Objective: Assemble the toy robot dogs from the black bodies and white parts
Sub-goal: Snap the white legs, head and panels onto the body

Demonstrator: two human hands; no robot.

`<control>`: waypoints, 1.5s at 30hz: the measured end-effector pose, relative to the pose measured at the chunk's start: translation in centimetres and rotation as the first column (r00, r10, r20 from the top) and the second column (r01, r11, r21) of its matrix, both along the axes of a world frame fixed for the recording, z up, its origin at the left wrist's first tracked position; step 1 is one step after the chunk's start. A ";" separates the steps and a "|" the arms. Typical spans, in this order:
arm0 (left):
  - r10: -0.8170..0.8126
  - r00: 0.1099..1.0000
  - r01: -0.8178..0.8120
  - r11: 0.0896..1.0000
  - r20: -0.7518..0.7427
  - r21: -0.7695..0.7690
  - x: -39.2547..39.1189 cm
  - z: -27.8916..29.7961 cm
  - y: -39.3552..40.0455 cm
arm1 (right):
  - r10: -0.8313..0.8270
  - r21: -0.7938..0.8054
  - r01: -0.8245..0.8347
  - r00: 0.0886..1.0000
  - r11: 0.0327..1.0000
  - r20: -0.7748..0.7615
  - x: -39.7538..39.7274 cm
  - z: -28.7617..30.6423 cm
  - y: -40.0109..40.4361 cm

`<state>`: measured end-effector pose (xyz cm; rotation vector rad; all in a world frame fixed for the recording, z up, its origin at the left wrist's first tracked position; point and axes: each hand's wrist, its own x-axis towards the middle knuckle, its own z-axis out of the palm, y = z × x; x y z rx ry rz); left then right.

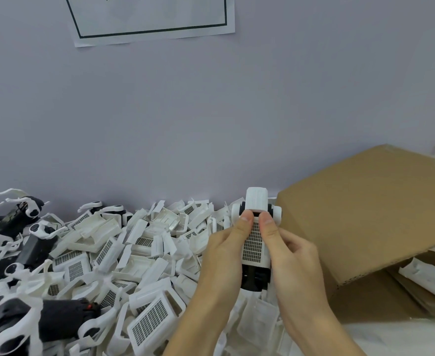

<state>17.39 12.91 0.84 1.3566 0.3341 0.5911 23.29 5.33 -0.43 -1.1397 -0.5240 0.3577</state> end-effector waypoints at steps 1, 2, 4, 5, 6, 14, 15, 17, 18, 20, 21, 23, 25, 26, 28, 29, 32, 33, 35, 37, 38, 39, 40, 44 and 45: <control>0.003 1.000 -0.003 1.000 -0.017 0.005 0.0 0.0 0.0 | 0.007 -0.011 -0.007 1.000 1.000 -0.003 0.0 0.0 0.1; 0.003 0.999 -0.003 1.000 -0.033 0.007 0.1 0.0 0.0 | 0.021 -0.020 -0.021 1.000 1.000 -0.012 0.0 0.0 0.1; -0.012 0.998 0.012 1.000 -0.055 0.006 0.1 -0.1 0.2 | 0.059 -0.026 -0.060 0.998 0.998 -0.037 0.2 -0.1 0.1; -0.020 0.998 0.020 1.000 -0.056 0.010 0.0 -0.2 0.2 | 0.079 -0.021 -0.080 0.995 0.997 -0.053 0.4 -0.1 0.0; -0.027 0.998 0.027 1.000 -0.051 0.014 0.0 -0.2 0.3 | 0.100 -0.010 -0.101 0.992 0.995 -0.074 0.5 -0.1 0.0; -0.074 0.997 0.074 0.997 -0.015 -0.016 -0.1 -0.6 0.6 | 0.142 0.022 -0.141 0.986 0.990 -0.084 1.4 -0.3 -0.7; -0.082 0.997 0.082 0.997 -0.015 -0.005 -0.1 -0.7 0.7 | 0.134 0.019 -0.133 0.987 0.991 -0.085 1.4 -0.3 -0.7; -0.071 0.997 0.072 0.997 -0.011 0.018 0.1 -0.9 0.7 | 0.124 0.019 -0.123 0.989 0.992 -0.086 1.4 -0.3 -0.7; -0.064 0.998 0.064 0.997 -0.007 0.032 0.1 -1.0 0.7 | 0.116 0.019 -0.115 0.990 0.993 -0.080 1.4 -0.3 -0.7; -0.055 0.998 0.055 0.996 -0.008 0.065 0.2 -1.1 0.4 | 0.093 0.017 -0.092 0.994 0.996 -0.061 1.4 -0.4 -0.7; -0.044 0.999 0.044 0.996 -0.012 0.078 0.2 -1.2 0.3 | 0.081 0.015 -0.080 0.996 0.997 -0.049 1.3 -0.4 -0.7; -0.008 1.000 0.010 0.996 -0.015 0.084 0.2 -1.2 0.3 | 0.058 0.004 -0.058 0.998 0.998 -0.021 1.2 -0.5 -0.6; 0.000 1.000 0.002 0.996 -0.017 0.084 0.3 -1.2 0.4 | 0.054 -0.011 -0.054 0.998 0.998 -0.010 1.1 -0.4 -0.5; -0.011 1.000 0.012 0.997 -0.020 0.079 0.3 -1.2 0.4 | 0.063 -0.019 -0.064 0.998 0.998 -0.015 1.1 -0.4 -0.5; -0.040 0.999 0.041 0.999 -0.032 0.006 0.2 -1.0 0.4 | 0.091 -0.025 -0.092 0.995 0.995 -0.043 1.2 -0.3 -0.5; -0.053 0.998 0.052 0.998 -0.039 -0.046 0.2 -1.0 0.5 | 0.108 -0.024 -0.110 0.992 0.994 -0.059 1.3 -0.2 -0.6; -0.097 0.995 0.093 0.989 -0.038 -0.113 0.0 -0.8 0.9 | 0.191 -0.007 -0.193 0.976 0.981 -0.106 1.7 0.1 -1.0; -0.114 0.993 0.110 0.987 -0.026 -0.119 0.0 -0.7 1.0 | 0.230 0.005 -0.231 0.967 0.973 -0.111 1.8 0.2 -1.3; -0.136 0.991 0.135 0.982 0.002 -0.129 -0.1 -0.7 1.1 | 0.296 0.014 -0.296 0.951 0.955 -0.093 2.3 0.3 -1.8; -0.116 0.993 0.114 0.984 -0.001 -0.136 0.0 -0.7 0.9 | 0.311 0.008 -0.312 0.947 0.950 -0.078 2.6 0.1 -2.0; -0.092 0.996 0.088 0.986 -0.017 -0.144 0.1 -0.8 0.7 | 0.297 -0.007 -0.298 0.952 0.954 -0.071 2.6 0.0 -1.9; -0.066 0.997 0.060 0.986 -0.034 -0.156 0.2 -0.8 0.6 | 0.272 -0.032 -0.275 0.960 0.961 -0.065 2.5 -0.1 -1.8; -0.035 0.998 0.026 0.986 -0.054 -0.167 0.3 -0.9 0.5 | 0.244 -0.059 -0.247 0.968 0.967 -0.060 2.5 -0.2 -1.6; 0.028 0.996 -0.043 0.982 -0.083 -0.186 0.4 -1.1 0.4 | 0.185 -0.091 -0.192 0.980 0.977 -0.074 2.2 -0.4 -1.2; 0.028 0.996 -0.042 0.982 -0.079 -0.182 0.4 -1.1 0.4 | 0.180 -0.085 -0.186 0.981 0.979 -0.073 2.1 -0.4 -1.1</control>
